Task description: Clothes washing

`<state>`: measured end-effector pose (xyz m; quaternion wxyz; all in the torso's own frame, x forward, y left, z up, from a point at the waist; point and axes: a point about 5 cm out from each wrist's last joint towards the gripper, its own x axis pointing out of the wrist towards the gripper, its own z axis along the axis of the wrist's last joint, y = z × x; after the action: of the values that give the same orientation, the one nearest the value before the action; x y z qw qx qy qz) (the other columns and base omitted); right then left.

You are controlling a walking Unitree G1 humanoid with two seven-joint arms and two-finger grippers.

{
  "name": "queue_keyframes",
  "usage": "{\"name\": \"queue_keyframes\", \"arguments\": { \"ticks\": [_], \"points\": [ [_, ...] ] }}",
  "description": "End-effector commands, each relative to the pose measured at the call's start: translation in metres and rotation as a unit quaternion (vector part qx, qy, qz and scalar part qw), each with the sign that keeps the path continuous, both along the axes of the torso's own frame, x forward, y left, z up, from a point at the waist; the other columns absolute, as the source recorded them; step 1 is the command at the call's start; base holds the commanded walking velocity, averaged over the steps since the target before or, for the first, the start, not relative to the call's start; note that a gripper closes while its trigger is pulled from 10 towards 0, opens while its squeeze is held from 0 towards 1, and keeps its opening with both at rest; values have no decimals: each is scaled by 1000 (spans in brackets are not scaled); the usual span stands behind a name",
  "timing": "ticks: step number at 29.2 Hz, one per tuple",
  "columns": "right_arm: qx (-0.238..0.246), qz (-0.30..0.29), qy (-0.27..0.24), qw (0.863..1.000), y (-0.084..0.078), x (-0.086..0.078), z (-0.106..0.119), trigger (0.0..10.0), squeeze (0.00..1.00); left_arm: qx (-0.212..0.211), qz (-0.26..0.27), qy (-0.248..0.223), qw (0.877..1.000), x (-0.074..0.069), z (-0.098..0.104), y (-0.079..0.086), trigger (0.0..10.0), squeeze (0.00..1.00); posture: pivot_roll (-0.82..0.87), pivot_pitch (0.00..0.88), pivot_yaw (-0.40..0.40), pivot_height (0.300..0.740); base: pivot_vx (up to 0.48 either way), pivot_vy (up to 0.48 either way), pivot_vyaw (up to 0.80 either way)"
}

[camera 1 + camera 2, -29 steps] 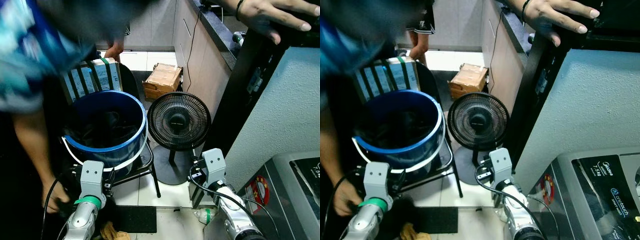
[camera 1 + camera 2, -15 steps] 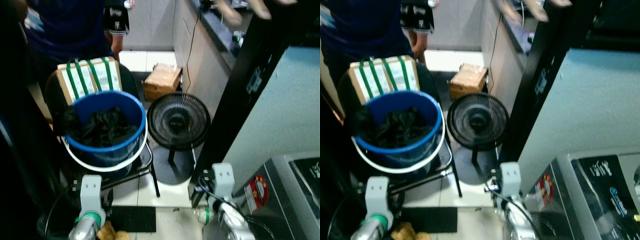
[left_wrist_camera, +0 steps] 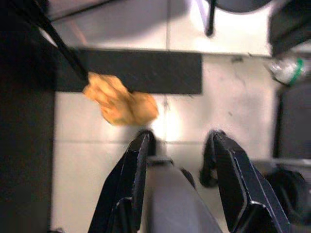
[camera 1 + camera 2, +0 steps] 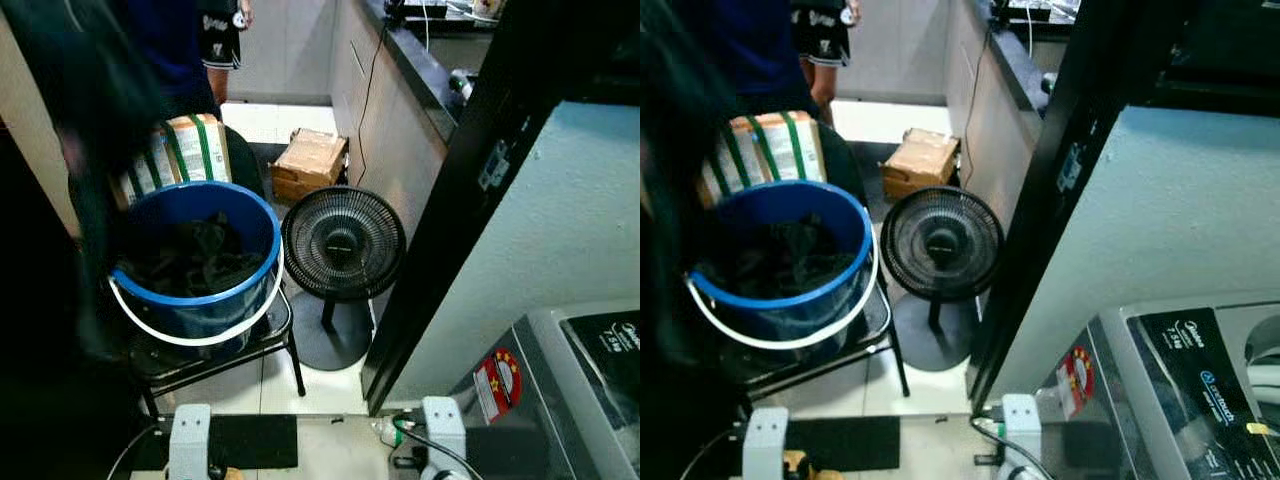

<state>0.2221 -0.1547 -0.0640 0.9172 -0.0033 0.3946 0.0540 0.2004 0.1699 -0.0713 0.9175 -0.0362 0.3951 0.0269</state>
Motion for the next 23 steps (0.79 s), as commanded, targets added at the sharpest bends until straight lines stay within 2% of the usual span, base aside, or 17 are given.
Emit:
{"name": "queue_keyframes", "arguments": {
  "ticks": [1, 2, 6, 17, 23],
  "points": [
    [-10, 19, 33, 999, 1, -13, -9, 10000, 0, -5, 14, 33, 999, -13, -9, 0, 10000, 0, 82, 26, 0, 740, 0, 0, 0],
    [-7, -8, 46, 999, -3, -18, -12, 10000, 0, -7, 9, 44, 999, -18, -12, -3, 10000, 0, 84, 25, 0, 740, 0, 0, 0],
    [1, -38, 55, 998, -9, -21, -13, 10000, 0, -11, 15, 54, 998, -22, -15, -5, 10000, 0, 89, 24, -2, 740, 0, 0, 0],
    [-8, -32, 60, 998, -14, -20, -13, 10000, 0, -8, 14, 83, 996, -29, -20, -9, 10000, 0, 89, 30, -1, 740, 0, 0, 0],
    [-10, -32, 62, 997, -28, -30, -16, 10000, 0, -10, 11, 82, 997, -22, -18, -19, 10000, 0, 97, 27, 0, 740, 0, 0, 0]
  ]
}}
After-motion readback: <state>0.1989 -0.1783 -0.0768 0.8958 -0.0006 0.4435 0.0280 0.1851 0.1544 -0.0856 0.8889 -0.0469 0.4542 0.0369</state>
